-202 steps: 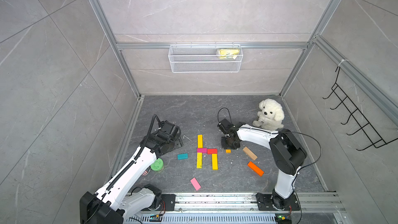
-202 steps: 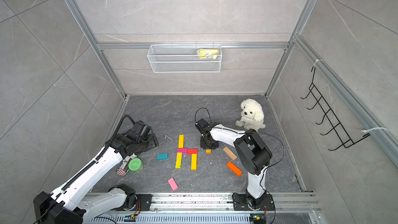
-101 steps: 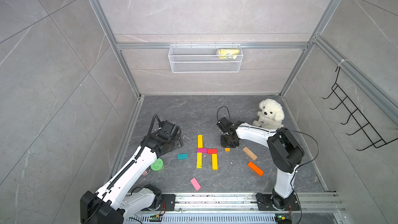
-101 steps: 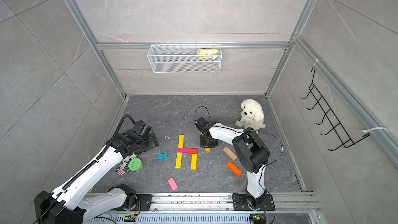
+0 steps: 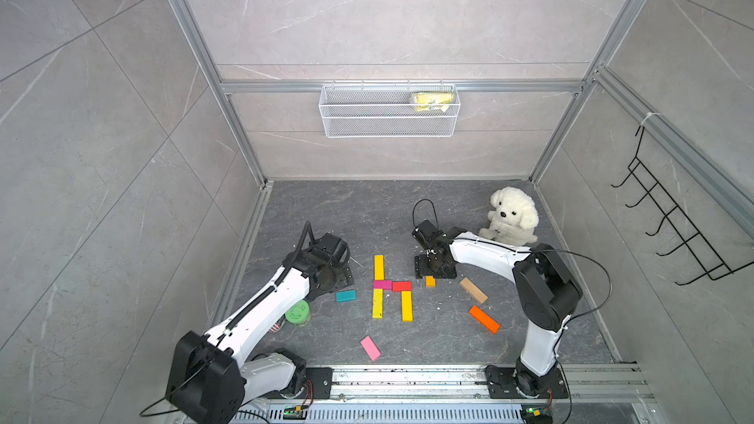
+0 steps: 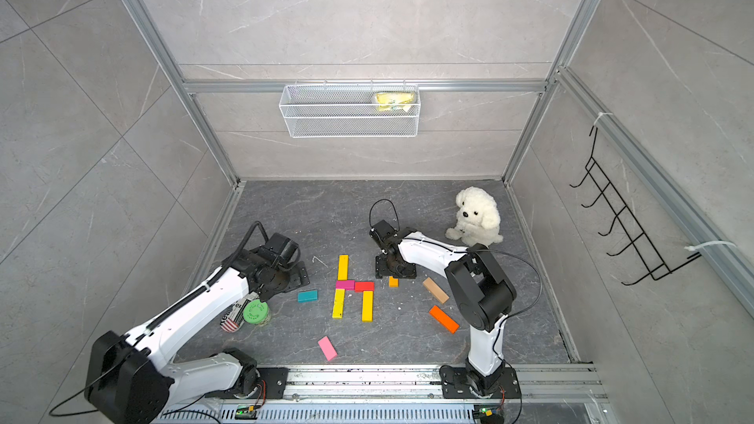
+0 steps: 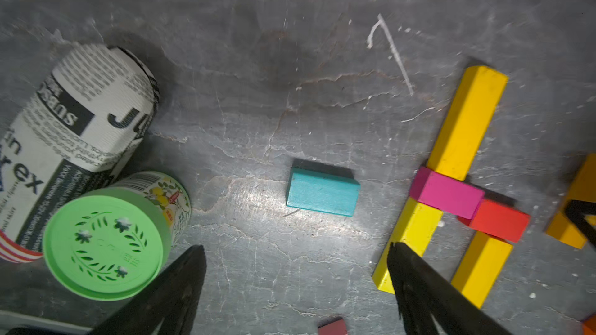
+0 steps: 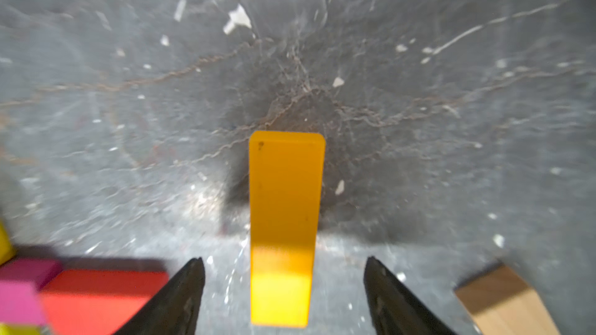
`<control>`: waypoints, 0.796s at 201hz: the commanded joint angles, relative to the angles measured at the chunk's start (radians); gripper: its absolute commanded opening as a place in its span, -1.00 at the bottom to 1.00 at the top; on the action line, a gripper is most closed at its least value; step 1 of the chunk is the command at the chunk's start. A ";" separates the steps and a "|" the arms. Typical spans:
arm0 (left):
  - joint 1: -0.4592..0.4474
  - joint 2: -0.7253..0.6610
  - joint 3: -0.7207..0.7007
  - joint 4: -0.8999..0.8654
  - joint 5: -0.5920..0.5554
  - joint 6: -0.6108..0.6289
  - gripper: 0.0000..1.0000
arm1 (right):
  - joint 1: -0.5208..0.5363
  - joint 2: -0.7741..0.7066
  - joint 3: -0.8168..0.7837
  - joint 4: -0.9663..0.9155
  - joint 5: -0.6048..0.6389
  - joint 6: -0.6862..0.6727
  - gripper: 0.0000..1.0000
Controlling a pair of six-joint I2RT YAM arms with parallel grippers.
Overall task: Assemble the letter h with building blocks
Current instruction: Place the building block at the center of the board, then pick up the building block from the center of the board.
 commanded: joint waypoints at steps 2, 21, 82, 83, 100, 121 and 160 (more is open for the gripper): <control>-0.052 0.071 0.009 -0.014 0.013 0.008 0.93 | -0.003 -0.130 0.016 -0.045 0.007 0.025 0.63; -0.095 0.139 0.016 0.014 0.006 0.000 0.95 | -0.002 -0.220 -0.023 -0.044 -0.008 0.046 0.64; -0.109 0.260 -0.043 0.185 0.037 0.043 0.88 | -0.001 -0.454 -0.176 -0.056 -0.047 0.103 0.65; -0.109 0.262 -0.043 0.186 0.038 0.043 0.88 | -0.001 -0.456 -0.176 -0.057 -0.047 0.103 0.65; -0.108 0.296 -0.033 0.192 0.031 0.047 0.88 | -0.001 -0.481 -0.197 -0.067 -0.049 0.107 0.65; -0.098 0.316 -0.022 0.195 0.029 0.056 0.88 | -0.002 -0.501 -0.218 -0.073 -0.053 0.113 0.65; -0.070 0.327 -0.015 0.195 0.041 0.074 0.78 | -0.001 -0.530 -0.251 -0.061 -0.061 0.128 0.63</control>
